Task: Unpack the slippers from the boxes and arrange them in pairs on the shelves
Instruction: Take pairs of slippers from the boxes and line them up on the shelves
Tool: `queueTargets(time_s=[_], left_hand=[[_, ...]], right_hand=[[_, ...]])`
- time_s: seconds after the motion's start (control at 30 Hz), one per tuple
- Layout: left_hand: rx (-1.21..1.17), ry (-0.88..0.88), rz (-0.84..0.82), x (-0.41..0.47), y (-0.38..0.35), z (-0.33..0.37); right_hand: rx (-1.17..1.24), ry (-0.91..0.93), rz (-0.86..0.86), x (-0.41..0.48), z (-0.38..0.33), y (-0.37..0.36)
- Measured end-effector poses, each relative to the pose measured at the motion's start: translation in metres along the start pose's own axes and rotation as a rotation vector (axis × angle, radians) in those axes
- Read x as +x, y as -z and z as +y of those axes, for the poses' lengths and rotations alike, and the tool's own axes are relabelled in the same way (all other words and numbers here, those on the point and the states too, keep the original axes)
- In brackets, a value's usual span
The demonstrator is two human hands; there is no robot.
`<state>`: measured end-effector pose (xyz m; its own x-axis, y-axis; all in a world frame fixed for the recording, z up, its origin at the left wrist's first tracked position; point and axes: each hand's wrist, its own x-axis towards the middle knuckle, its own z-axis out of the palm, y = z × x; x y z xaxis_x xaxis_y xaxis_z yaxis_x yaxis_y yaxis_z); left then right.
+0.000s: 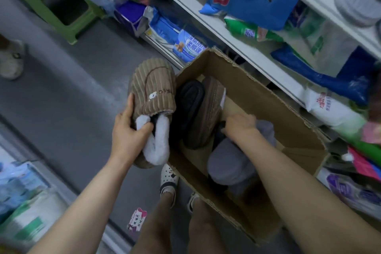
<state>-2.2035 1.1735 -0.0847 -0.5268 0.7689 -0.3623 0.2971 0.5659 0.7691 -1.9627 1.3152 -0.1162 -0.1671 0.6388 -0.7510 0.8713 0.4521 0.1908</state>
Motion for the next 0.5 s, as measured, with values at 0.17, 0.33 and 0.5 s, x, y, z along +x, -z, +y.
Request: queueTargets(time_s=[0.17,0.33,0.5], left_hand=[[-0.032,-0.013,-0.028,0.002,0.004,-0.014],[-0.035,-0.012,-0.033,0.004,0.004,-0.019],[-0.087,0.020,-0.042,0.003,0.003,-0.017]], right_hand=[[-0.082,0.452,0.329,0.036,-0.008,-0.018],[-0.238,0.643,0.356,0.074,-0.036,-0.022],[-0.186,0.698,0.437,0.061,-0.019,-0.008]])
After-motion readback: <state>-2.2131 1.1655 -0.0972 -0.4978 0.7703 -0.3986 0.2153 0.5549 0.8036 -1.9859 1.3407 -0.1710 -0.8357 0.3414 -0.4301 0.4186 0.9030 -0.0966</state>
